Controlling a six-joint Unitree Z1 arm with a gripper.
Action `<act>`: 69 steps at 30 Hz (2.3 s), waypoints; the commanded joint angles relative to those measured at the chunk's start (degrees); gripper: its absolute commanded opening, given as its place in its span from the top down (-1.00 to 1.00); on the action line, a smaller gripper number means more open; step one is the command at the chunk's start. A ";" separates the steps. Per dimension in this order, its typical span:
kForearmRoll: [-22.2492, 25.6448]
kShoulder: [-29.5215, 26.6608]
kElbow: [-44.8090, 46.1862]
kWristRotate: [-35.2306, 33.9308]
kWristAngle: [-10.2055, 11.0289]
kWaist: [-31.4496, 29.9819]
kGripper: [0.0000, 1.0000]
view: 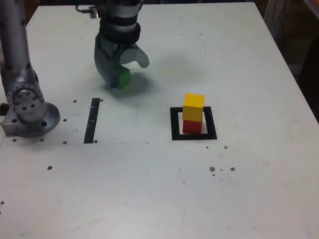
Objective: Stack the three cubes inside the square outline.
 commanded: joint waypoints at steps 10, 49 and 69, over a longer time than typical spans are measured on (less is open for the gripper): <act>-0.57 1.83 -0.94 1.13 1.32 1.73 -0.19; 23.69 -6.05 -28.29 18.08 1.14 -20.96 0.77; 28.89 10.75 -44.15 13.70 -2.92 -35.54 0.77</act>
